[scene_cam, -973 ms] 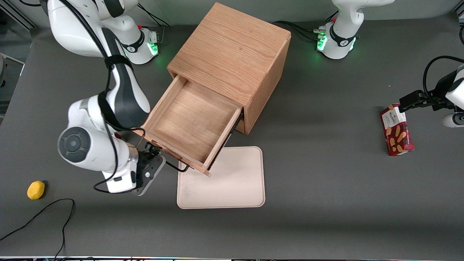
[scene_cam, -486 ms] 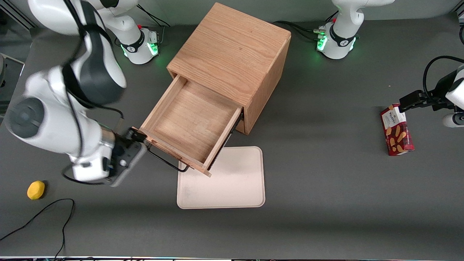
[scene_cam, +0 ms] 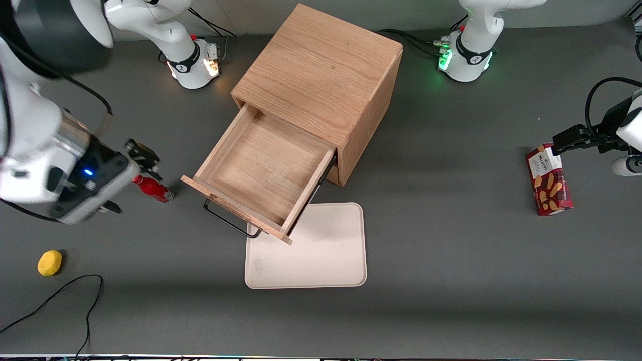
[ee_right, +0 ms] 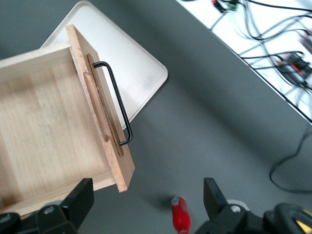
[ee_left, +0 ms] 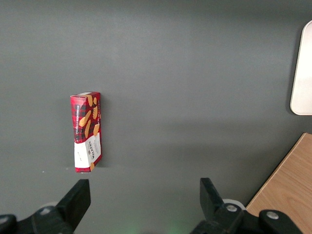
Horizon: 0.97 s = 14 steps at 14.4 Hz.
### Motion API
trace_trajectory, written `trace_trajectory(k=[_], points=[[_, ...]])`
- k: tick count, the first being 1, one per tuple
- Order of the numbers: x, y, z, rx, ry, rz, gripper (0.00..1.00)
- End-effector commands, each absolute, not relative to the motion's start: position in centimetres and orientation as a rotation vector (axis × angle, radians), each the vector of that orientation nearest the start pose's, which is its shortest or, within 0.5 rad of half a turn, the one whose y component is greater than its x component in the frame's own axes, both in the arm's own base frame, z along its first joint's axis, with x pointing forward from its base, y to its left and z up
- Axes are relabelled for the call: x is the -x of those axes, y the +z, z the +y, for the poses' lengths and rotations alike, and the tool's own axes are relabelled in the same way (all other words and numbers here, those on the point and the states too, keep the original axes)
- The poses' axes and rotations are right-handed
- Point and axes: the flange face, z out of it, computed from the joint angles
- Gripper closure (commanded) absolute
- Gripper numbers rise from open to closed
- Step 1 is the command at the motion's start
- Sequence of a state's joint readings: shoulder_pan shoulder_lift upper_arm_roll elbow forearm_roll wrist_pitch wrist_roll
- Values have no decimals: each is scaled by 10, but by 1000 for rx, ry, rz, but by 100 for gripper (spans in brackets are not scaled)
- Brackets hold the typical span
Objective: Open upper drawer
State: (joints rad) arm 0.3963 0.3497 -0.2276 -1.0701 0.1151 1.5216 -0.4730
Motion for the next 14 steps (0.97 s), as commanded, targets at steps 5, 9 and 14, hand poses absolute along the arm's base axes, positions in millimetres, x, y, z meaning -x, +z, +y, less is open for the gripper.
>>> trace_trajectory(k=[5, 9, 14], points=[[-574, 688, 95, 3068, -185, -362, 0], [-544, 701, 39, 3056, -207, -196, 0], [-523, 703, -21, 3055, -193, -37, 0]])
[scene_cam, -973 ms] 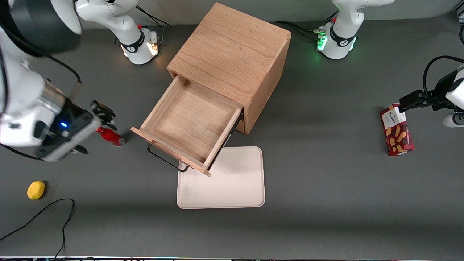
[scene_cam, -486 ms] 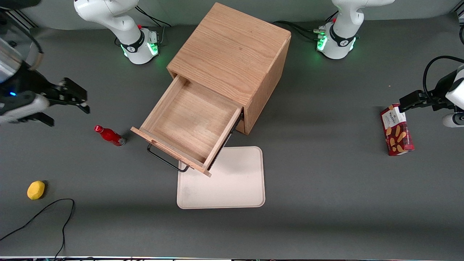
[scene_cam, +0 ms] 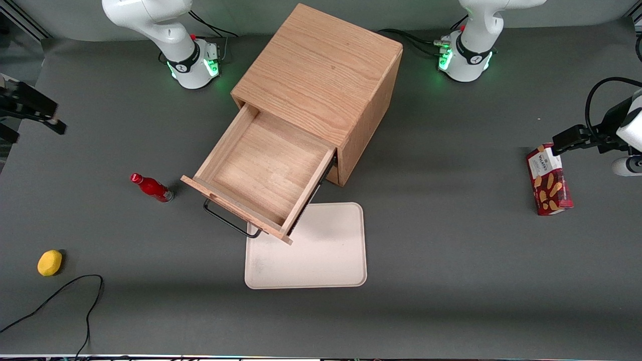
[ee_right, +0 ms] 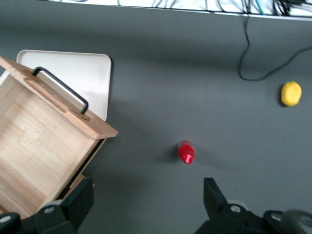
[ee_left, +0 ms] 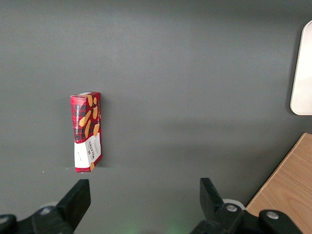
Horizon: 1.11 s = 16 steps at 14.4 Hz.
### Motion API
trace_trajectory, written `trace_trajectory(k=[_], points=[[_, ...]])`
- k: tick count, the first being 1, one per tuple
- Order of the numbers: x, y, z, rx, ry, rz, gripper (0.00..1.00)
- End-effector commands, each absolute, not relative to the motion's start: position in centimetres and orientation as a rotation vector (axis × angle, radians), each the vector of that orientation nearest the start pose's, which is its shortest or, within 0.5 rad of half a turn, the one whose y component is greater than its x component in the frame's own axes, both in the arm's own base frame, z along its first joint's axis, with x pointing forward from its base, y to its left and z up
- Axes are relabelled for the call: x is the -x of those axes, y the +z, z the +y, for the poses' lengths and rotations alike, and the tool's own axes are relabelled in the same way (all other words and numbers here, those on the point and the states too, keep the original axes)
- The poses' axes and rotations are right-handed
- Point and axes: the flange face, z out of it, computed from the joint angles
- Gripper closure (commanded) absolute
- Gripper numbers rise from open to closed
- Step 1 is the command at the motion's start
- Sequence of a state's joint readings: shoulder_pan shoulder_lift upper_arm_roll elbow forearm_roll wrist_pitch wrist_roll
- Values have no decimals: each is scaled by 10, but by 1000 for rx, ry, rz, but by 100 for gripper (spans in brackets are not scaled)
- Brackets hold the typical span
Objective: Open upper drawer
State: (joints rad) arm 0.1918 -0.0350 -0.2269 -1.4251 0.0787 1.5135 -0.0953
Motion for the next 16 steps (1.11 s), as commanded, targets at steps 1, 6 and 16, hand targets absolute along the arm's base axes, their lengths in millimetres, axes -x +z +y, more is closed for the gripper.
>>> trace_trajectory(k=[1, 6, 16], points=[[-521, 704, -25, 3060, -199, -21, 0], [-537, 687, -35, 3065, -228, 99, 0], [-564, 657, -40, 3096, -212, 108, 0]])
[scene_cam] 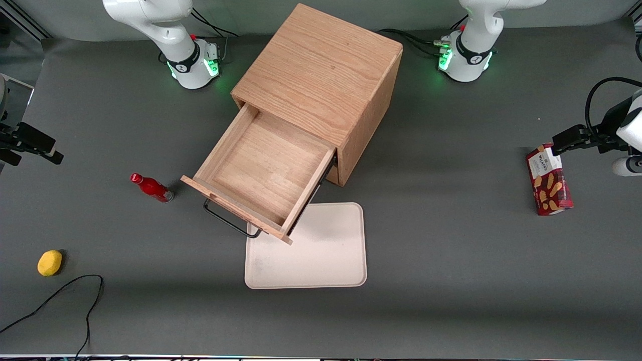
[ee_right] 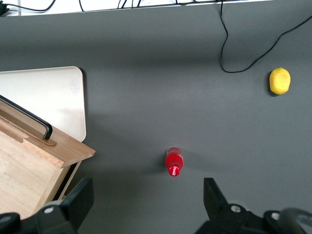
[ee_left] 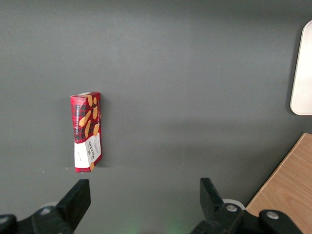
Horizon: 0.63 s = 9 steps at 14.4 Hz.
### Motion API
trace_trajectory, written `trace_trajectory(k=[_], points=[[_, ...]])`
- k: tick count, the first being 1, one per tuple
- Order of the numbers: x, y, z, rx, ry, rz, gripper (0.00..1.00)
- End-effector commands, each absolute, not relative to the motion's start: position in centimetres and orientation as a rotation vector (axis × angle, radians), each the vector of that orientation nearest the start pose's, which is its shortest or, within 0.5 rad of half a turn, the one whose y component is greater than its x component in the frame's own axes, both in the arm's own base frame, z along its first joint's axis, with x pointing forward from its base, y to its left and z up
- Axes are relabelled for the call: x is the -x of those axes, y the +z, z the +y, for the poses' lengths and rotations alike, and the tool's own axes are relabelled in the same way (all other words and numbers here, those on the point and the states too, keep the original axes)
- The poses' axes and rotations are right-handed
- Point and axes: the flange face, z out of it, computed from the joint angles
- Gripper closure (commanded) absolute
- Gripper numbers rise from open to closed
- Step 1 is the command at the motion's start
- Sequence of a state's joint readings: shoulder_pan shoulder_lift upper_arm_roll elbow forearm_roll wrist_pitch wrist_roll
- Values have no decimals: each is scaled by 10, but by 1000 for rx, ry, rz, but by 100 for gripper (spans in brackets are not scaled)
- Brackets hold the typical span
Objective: Open upper drawer
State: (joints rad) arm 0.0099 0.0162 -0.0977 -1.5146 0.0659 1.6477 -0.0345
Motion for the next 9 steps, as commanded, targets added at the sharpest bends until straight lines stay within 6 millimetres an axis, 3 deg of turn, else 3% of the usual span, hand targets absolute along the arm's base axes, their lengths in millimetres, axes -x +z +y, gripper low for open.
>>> trace_trajectory(k=[1, 6, 9], points=[[-563, 658, -41, 3112, -217, 108, 0], [-564, 649, -30, 3116, -173, 80, 0], [-564, 641, -37, 3116, -150, 101, 0]])
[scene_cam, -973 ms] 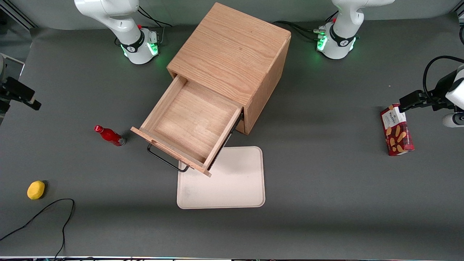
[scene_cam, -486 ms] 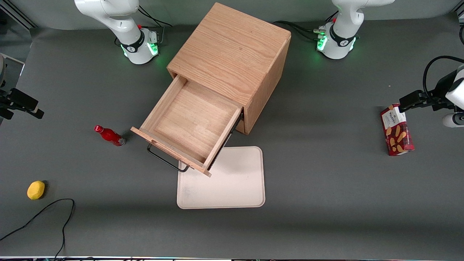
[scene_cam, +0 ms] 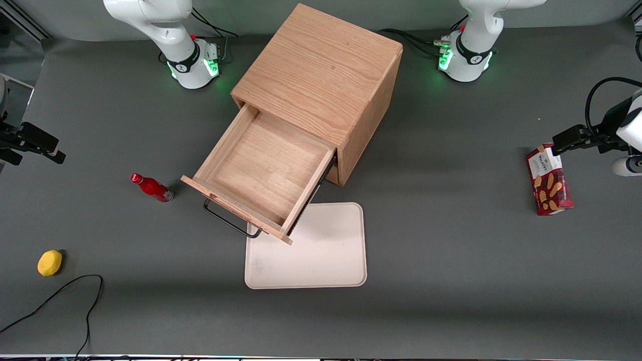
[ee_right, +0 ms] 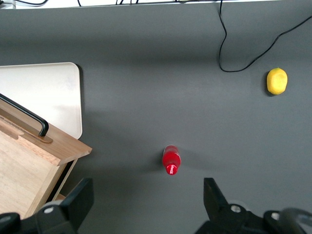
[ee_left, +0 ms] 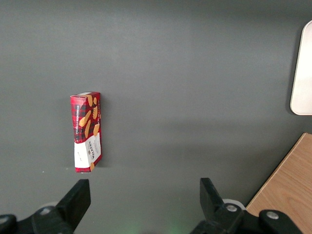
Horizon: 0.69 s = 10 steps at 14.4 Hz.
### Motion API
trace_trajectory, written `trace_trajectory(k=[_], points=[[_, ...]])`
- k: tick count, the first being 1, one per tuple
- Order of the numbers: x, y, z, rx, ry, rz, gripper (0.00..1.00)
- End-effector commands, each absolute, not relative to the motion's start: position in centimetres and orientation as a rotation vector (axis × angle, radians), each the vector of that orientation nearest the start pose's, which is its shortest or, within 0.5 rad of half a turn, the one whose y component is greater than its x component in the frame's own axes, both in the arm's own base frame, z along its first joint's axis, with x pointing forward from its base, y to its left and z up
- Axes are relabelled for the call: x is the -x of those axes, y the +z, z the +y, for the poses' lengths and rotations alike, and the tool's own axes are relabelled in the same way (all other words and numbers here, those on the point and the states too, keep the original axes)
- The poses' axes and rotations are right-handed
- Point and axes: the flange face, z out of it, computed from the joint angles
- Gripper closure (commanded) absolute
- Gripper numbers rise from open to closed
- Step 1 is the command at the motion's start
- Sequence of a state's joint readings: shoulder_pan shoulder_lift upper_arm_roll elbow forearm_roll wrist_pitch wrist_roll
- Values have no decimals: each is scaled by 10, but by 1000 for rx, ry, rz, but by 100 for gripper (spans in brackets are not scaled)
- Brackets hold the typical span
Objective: Open upper drawer
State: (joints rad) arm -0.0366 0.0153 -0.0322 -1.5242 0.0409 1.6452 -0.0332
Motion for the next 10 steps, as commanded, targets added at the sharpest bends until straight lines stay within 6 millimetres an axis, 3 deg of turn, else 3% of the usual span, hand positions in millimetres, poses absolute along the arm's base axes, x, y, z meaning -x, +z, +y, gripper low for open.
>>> trace_trajectory(k=[1, 10], points=[[-563, 642, -30, 3116, -147, 82, 0], [-561, 638, -38, 3117, -114, 89, 0]])
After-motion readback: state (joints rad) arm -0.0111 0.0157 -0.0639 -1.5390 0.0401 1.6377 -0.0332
